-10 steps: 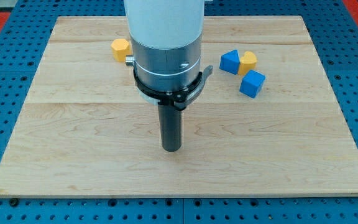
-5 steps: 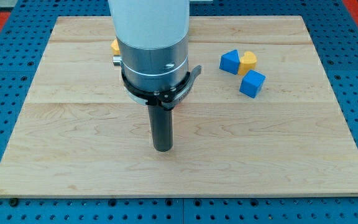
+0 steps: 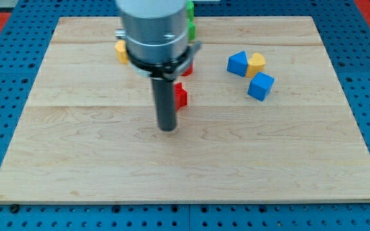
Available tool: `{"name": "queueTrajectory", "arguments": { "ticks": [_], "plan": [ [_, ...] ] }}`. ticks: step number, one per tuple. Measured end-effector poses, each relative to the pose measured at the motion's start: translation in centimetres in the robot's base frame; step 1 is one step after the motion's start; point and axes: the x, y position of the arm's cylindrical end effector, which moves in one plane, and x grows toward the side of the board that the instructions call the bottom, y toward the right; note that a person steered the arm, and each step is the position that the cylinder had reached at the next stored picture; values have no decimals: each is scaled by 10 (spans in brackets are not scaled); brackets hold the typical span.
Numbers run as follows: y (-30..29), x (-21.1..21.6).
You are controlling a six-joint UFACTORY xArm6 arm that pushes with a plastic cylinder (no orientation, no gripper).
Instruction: Move the blue cube below to the yellow hexagon
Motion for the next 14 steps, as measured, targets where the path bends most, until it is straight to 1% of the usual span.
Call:
{"name": "queueTrajectory", "arguments": {
  "ticks": [2, 3, 4, 5, 6, 7, 8, 9, 10, 11, 12, 13, 14],
  "plan": [
    [75, 7],
    [153, -25],
    [218, -94],
    [234, -132],
    [218, -120],
    [198, -87],
    [176, -70],
    [168, -95],
    [140, -113],
    [122, -118],
    [122, -143],
    [119, -143],
    [124, -129]
  ]
}}
